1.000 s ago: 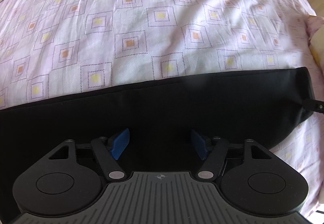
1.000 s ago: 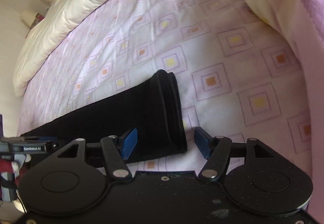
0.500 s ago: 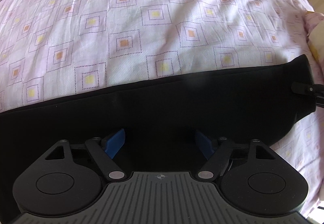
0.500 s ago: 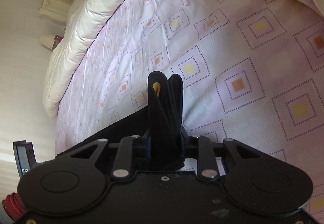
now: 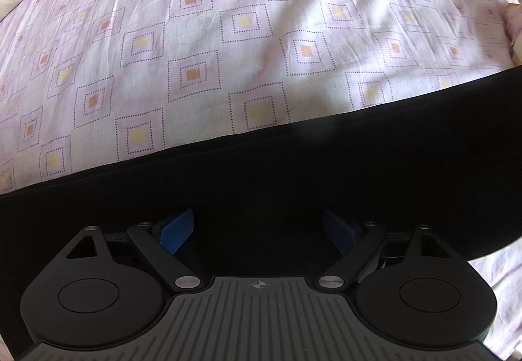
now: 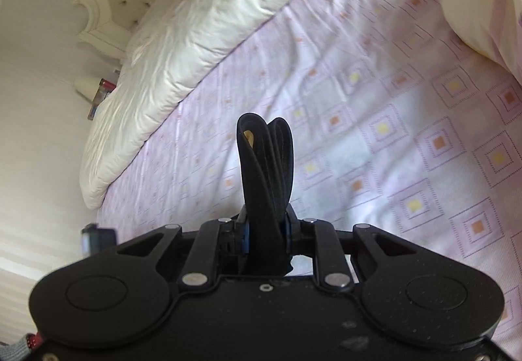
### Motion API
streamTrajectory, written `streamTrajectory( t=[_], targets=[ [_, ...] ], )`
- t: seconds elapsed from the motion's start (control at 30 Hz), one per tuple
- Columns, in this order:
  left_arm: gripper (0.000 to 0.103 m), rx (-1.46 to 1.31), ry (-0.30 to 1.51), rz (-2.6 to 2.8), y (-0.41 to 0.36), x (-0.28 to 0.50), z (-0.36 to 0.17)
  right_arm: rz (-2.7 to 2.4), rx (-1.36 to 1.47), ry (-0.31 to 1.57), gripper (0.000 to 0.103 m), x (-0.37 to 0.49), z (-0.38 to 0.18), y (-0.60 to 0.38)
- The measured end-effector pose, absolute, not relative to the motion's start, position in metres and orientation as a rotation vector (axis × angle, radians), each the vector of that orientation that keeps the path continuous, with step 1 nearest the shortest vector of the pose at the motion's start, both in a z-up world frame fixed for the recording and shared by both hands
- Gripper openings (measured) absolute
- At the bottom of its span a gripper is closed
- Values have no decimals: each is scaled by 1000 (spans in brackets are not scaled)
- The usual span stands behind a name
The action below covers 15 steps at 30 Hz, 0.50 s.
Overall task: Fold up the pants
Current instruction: 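Lift the folded end with the right tool and fold it over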
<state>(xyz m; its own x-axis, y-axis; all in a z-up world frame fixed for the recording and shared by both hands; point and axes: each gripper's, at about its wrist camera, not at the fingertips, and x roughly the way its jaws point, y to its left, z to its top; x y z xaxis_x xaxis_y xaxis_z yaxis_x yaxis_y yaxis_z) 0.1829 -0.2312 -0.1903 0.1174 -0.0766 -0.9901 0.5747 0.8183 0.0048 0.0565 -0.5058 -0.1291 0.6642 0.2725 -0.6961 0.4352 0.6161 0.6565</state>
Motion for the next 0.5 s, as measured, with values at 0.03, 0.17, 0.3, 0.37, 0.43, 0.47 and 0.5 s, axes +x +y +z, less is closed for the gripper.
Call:
streamTrajectory(
  t=[0.03, 0.17, 0.3, 0.37, 0.43, 0.47, 0.5],
  targets=[
    [87, 440, 1378, -512, -231, 184, -189, -107, 928, 870, 20, 59, -124, -499],
    [57, 375, 1303, -532, -211, 190, -165, -118, 876, 874, 20, 69, -102, -467],
    [58, 227, 1199, -506, -160, 195, -127, -101, 805, 882, 20, 83, -81, -426],
    [58, 168, 1187, -483, -129, 196, -116, -87, 774, 892, 20, 93, -76, -402],
    [58, 132, 1180, -460, -98, 200, -109, -72, 746, 906, 20, 103, -74, -374],
    [58, 122, 1178, -451, -81, 201, -106, -66, 734, 917, 20, 109, -75, -358],
    [58, 117, 1179, -441, -63, 201, -105, -63, 723, 927, 20, 114, -77, -344]
  ],
)
